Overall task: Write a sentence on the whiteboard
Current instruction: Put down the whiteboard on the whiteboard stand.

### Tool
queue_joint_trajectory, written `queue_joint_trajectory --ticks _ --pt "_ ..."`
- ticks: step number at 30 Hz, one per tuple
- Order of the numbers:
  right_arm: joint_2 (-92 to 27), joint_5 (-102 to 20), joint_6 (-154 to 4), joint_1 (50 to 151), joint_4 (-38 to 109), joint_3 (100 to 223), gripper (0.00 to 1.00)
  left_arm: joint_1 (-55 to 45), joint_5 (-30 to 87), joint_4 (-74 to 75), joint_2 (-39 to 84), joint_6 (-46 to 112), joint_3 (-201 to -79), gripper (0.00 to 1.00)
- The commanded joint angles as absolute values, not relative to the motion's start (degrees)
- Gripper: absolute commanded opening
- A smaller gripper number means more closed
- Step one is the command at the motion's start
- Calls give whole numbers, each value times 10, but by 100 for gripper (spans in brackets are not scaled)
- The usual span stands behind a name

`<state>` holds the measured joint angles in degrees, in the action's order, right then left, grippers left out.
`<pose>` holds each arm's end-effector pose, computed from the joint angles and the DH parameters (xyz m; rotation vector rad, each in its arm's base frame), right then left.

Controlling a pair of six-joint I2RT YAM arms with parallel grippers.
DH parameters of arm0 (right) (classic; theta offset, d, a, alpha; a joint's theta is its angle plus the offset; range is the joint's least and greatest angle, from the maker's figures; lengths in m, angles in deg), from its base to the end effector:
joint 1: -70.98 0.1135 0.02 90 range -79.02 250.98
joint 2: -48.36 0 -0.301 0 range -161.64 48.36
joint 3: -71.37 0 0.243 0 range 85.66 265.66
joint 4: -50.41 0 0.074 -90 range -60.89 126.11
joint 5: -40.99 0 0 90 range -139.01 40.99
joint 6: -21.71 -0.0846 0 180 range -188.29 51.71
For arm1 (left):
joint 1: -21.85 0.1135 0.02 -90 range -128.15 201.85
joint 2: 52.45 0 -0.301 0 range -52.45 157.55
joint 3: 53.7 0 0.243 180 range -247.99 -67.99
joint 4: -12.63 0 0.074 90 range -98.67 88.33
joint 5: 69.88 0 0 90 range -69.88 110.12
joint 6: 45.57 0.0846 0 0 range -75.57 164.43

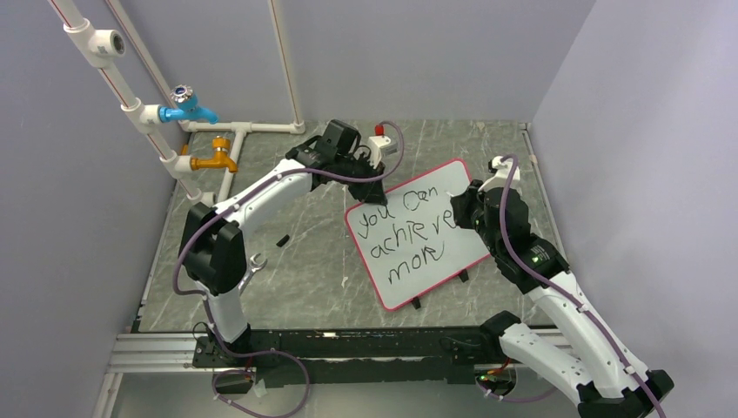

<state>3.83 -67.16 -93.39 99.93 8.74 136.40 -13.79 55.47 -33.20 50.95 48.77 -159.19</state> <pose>0.1676 0.0626 0.3539 0.1457 1.9292 0.3250 0.3257 -0.2938 0.3163 1.1008 2.0931 -0.9891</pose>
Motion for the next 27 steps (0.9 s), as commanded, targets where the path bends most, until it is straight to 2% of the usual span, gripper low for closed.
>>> queue_joint_trajectory --ticks 1,8,15,27 --pt "40 -680 -932 999 99 1371 0 -162 550 -398 531 552 -1579 5" --pt "35 -685 -928 999 106 1370 0 -164 537 -394 534 539 -1584 8" --pt "29 -687 -926 999 106 1371 0 -166 519 -386 522 533 -1576 20" --pt "26 -685 -926 999 107 1368 0 -177 507 -379 510 523 -1573 31"
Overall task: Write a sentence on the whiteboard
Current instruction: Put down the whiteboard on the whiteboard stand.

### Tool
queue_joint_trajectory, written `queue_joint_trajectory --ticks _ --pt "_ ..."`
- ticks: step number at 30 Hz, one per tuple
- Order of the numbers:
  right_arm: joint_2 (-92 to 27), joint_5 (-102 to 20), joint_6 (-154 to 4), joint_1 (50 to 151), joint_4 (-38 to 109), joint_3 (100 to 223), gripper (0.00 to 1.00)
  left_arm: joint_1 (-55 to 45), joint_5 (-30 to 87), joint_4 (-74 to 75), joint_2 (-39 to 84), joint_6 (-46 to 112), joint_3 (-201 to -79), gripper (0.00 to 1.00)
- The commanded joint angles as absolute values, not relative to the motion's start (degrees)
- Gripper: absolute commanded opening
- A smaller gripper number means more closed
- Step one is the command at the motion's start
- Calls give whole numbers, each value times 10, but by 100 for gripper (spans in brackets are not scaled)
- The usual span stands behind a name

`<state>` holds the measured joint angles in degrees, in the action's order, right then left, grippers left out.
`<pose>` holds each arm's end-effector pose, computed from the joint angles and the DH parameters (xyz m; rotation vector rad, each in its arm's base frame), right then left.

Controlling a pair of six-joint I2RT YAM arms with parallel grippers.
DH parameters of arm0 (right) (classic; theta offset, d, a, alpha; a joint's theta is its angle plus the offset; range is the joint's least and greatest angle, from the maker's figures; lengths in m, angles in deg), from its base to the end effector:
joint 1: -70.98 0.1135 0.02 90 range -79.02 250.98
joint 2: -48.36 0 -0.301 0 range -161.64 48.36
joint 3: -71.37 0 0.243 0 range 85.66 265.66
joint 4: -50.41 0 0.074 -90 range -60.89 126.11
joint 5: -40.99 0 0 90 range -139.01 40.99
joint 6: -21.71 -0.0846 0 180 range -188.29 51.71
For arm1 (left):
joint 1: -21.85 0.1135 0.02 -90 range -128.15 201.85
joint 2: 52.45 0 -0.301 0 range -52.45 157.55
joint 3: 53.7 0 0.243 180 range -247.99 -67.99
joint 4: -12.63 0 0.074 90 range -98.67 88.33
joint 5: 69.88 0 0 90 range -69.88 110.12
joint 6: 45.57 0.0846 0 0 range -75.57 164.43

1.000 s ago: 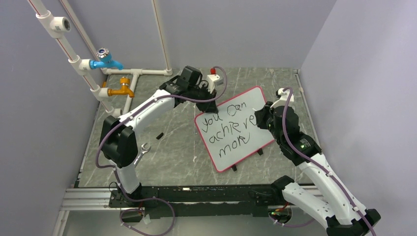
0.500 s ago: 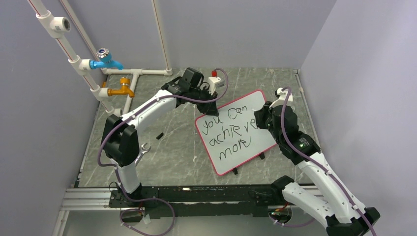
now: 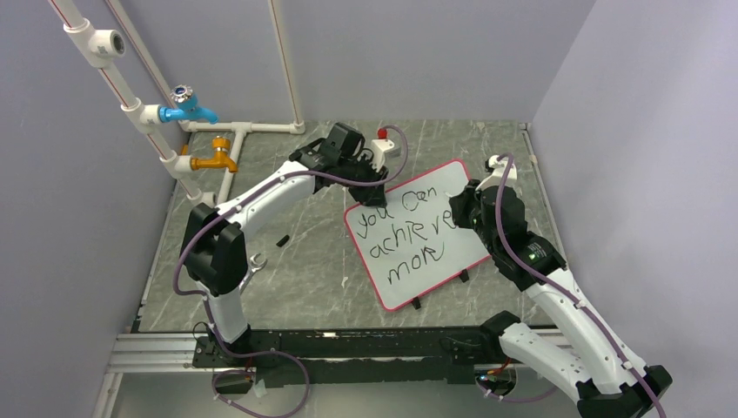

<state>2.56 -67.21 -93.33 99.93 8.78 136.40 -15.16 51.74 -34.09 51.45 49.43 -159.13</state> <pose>0.1723 0.0651 0.3505 0.1419 1.9489 0.3131 0.3232 -0.2992 0.3086 1.1131 2.1235 -0.9189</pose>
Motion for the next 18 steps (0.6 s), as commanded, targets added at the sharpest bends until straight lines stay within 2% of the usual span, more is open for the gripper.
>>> queue_joint_trajectory --ticks 1,18 --pt "24 -685 -926 999 108 1367 0 -177 505 -378 509 521 -1573 33" --pt "19 -681 -924 999 117 1365 0 -178 488 -369 493 497 -1578 57"
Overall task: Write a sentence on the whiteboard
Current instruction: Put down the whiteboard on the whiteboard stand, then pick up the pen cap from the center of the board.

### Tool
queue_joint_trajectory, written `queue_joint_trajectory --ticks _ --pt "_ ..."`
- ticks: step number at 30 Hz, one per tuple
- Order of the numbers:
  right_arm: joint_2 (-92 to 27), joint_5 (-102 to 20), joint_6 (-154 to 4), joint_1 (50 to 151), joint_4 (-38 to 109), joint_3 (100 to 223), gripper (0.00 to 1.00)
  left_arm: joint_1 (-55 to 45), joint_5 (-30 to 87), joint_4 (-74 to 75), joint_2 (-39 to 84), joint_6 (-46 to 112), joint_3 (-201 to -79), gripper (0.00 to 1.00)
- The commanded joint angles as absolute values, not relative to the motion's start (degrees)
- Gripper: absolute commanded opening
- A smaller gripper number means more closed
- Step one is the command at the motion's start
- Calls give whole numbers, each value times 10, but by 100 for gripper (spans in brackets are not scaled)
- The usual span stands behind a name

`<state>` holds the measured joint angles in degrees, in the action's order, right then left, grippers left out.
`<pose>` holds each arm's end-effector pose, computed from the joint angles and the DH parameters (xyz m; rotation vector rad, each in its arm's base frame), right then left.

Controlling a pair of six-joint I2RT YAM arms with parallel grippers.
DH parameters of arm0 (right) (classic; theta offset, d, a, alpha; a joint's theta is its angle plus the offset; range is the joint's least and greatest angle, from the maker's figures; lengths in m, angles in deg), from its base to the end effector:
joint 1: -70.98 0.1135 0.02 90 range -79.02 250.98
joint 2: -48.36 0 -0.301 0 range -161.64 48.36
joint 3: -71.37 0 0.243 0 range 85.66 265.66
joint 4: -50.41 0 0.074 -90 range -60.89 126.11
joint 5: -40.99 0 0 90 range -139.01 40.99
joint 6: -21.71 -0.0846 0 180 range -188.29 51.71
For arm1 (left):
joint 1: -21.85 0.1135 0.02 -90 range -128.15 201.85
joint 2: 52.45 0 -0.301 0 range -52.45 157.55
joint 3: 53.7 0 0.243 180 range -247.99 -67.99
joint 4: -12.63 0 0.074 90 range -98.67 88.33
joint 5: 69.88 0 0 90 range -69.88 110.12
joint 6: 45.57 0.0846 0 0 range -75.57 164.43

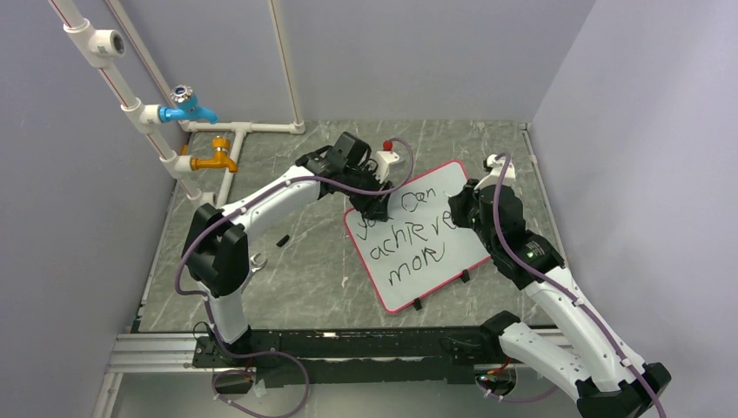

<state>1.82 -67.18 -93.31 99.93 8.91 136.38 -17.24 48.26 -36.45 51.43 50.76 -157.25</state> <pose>0.1751 0.0667 0.3486 0.1395 1.9593 0.3080 0.3101 -0.3033 0.2915 1.1630 2.1868 -0.8502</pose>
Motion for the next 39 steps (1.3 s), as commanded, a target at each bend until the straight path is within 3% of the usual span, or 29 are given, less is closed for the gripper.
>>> queue_joint_trajectory --ticks 1,9,13,16,21,29,34,39 --pt "19 -680 -924 999 117 1365 0 -178 488 -368 491 494 -1580 58" --pt "12 -669 -917 1000 110 1384 0 -178 462 -369 446 494 -1586 67" --pt "15 -666 -912 999 108 1394 0 -177 436 -370 413 499 -1582 82" --pt "16 -655 -910 999 106 1402 0 -176 407 -372 385 501 -1573 88" --pt "21 -642 -907 999 101 1412 0 -173 327 -393 310 497 -1528 84" --pt "29 -616 -902 999 99 1419 0 -156 146 -392 147 451 -1357 77" --pt "30 -597 -905 999 104 1420 0 -142 47 -401 123 409 -1271 76" --pt "35 -589 -906 999 99 1420 0 -104 20 -401 135 349 -1226 74"
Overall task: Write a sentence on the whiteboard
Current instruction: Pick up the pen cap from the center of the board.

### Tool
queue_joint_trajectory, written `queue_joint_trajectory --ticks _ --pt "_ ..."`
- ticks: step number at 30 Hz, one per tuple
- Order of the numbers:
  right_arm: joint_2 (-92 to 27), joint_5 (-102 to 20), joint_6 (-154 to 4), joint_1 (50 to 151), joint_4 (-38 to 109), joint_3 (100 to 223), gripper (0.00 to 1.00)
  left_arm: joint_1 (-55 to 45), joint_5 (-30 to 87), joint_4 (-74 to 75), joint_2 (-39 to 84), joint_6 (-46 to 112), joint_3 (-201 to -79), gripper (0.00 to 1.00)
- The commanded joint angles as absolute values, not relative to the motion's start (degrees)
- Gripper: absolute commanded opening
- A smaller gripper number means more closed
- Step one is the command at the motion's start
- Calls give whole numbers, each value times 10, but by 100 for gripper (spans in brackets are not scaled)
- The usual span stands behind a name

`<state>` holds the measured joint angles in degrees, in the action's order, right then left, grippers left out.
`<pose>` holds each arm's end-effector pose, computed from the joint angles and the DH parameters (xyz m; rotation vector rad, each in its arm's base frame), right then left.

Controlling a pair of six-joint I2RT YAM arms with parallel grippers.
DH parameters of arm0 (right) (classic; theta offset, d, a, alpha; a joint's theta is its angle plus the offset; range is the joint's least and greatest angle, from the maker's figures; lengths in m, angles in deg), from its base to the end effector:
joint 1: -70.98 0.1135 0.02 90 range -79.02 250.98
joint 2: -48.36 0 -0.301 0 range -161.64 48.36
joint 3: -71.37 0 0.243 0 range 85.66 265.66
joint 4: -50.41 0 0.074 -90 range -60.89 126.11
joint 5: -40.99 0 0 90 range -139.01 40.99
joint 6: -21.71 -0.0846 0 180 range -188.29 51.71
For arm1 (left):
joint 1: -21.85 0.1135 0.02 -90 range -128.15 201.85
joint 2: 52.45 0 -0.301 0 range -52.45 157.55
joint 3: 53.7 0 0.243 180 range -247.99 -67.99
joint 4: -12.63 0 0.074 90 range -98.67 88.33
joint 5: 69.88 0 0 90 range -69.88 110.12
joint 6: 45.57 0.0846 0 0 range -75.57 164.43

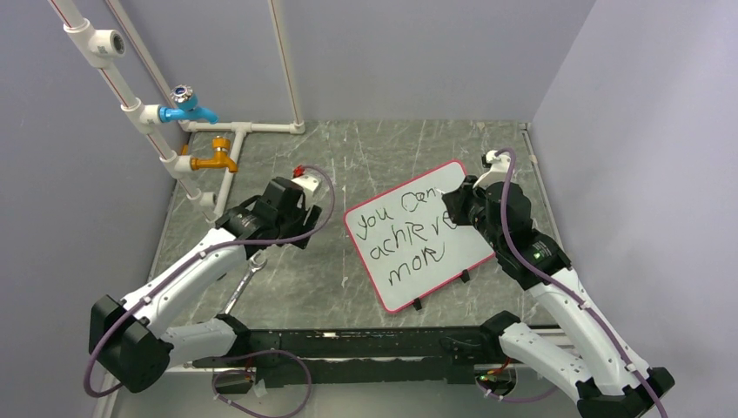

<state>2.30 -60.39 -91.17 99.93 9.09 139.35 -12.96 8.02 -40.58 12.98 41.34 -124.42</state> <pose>0.1696 0.0747 0.3688 0.0336 1.9247 0.4221 0.2087 -0.1235 0.2933 0.5575 2.3176 -0.0588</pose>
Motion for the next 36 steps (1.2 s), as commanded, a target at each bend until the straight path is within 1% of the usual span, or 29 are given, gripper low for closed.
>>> queue_joint_trajectory --ticks 1,8,19,23,27,36 --pt "35 -588 -906 999 97 1421 0 -97 16 -396 141 338 -1218 74" --pt "36 -581 -902 999 75 1436 0 -69 33 -348 204 299 -1190 72" --pt "28 -571 -904 999 70 1431 0 -6 112 -283 286 290 -1171 69" --pt "22 -568 -905 999 72 1435 0 14 147 -266 303 288 -1166 67" --pt "17 -564 -907 998 73 1437 0 34 172 -259 317 283 -1165 61" --pt "13 -561 -911 999 73 1435 0 61 216 -249 364 270 -1169 59"
